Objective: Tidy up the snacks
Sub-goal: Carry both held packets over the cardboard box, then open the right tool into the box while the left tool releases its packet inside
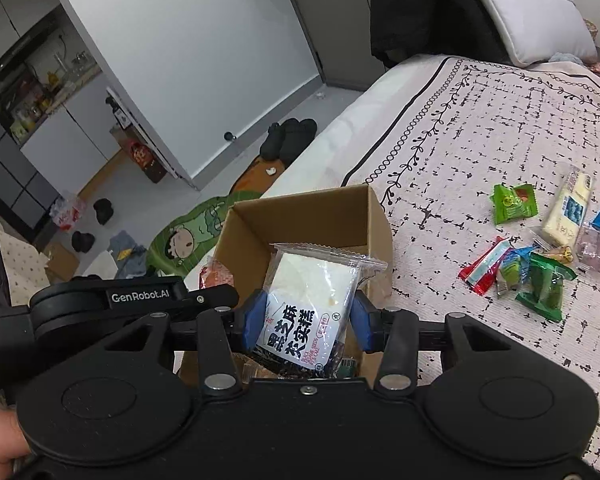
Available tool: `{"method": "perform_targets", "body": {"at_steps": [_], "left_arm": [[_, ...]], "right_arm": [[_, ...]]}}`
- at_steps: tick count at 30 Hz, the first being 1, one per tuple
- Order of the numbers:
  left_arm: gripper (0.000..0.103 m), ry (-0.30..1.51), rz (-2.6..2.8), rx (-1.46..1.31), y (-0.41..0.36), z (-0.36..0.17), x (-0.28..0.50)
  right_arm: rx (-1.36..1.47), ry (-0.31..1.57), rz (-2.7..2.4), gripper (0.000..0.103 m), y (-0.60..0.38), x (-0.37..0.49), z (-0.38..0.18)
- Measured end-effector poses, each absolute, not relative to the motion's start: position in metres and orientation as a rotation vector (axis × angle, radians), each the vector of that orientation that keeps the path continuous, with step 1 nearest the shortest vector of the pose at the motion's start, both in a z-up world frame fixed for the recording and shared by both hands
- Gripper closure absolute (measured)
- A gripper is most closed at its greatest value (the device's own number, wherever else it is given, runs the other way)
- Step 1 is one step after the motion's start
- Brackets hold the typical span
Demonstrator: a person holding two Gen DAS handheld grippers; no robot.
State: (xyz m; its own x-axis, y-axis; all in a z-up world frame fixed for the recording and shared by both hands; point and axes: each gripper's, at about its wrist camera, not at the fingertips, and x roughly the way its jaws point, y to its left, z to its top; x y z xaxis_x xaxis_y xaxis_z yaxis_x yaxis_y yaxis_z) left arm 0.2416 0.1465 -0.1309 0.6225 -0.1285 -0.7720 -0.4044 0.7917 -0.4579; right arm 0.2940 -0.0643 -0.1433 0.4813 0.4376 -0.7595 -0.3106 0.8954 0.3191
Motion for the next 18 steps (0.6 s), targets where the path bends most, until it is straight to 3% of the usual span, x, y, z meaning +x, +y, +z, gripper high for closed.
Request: {"method": "perform_targets", "body": {"at_steps": [10,18], "left_arm": [[0.079,0.916,0.205,-0.650,0.161,-0.131,0.245],[0.073,0.910,0.242,-0.655,0.173,-0.122,0.236]], "right_arm": [[0.121,1.000,0.448,0.057,-0.046,0.299,-0.158],[0.145,0.963,0.440,0.042,-0.053,0.293,-0.146]]}}
